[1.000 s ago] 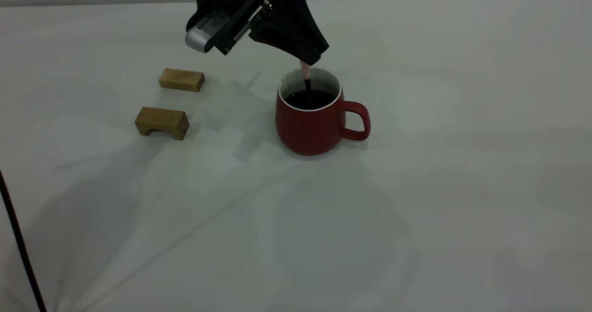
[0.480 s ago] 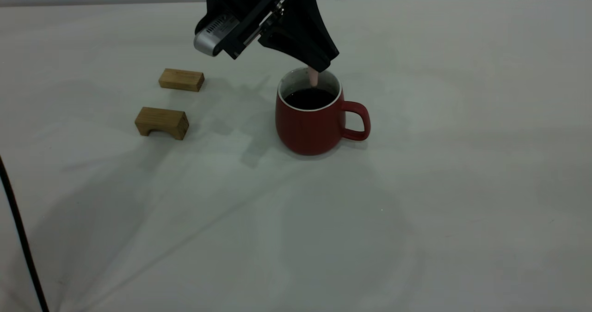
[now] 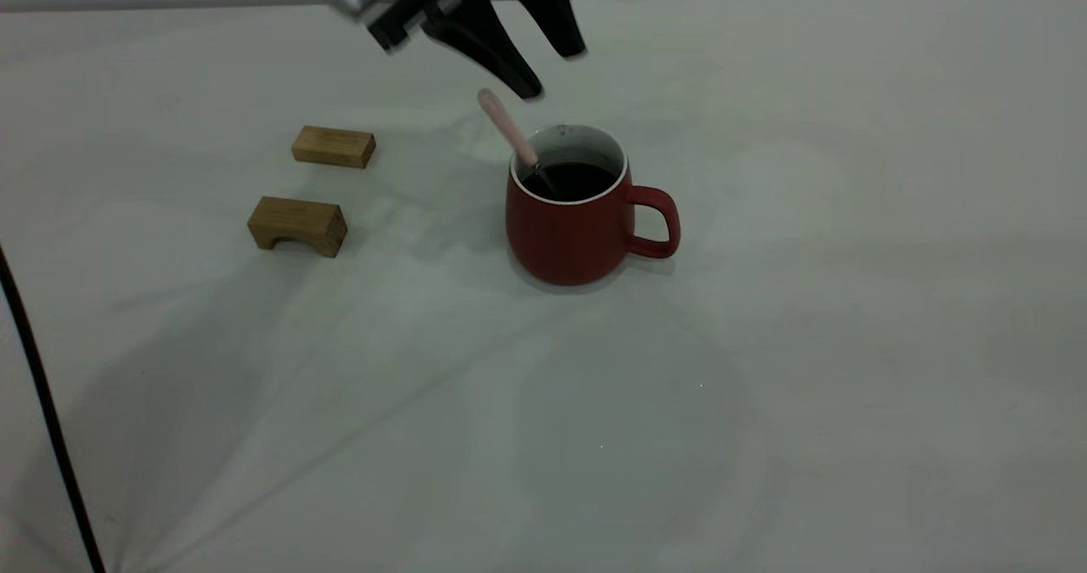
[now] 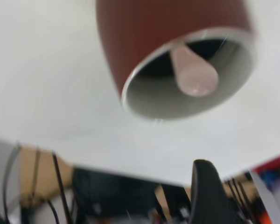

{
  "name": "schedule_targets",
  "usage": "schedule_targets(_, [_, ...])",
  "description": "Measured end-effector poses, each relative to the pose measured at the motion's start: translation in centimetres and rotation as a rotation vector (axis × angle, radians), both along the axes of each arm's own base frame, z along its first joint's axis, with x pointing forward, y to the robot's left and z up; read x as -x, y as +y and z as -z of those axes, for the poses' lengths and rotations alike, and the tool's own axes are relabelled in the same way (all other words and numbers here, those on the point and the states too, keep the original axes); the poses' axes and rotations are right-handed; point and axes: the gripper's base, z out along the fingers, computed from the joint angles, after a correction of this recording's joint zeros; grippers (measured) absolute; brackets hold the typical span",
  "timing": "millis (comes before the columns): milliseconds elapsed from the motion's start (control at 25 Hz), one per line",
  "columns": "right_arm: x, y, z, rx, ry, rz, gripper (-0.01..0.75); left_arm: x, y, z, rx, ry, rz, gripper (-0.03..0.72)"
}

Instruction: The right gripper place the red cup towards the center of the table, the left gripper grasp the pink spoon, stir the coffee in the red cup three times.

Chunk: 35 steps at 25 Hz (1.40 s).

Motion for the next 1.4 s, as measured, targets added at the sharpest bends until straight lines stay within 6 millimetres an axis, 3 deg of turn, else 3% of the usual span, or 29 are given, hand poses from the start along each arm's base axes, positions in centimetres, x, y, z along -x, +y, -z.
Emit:
schedule_targets(320, [0.0, 0.0, 0.0, 0.001, 0.0, -0.001, 0.584, -1.6, 1.2, -5.7, -0.132, -0.282, 0.1, 0.461])
schedule_targets(640, [0.0, 0.0, 0.0, 0.001, 0.0, -0.001, 0.584, -0.2, 3.3, -16.1, -0.246, -0.873, 0.9, 0.461])
schedule_targets(840, [0.0, 0.0, 0.0, 0.001, 0.0, -0.001, 0.584, 2.6, 4.9, -21.5, -0.327, -0.987, 0.989, 0.461])
schedule_targets(1000, [0.0, 0.0, 0.0, 0.001, 0.0, -0.001, 0.584, 6.9, 6.6, -22.2, -0.332, -0.916, 1.021, 0.461])
schedule_targets(1400, [0.0, 0.0, 0.0, 0.001, 0.0, -0.001, 0.584, 20.9, 12.2, -18.2, -0.343, -0.65, 1.107, 0.461])
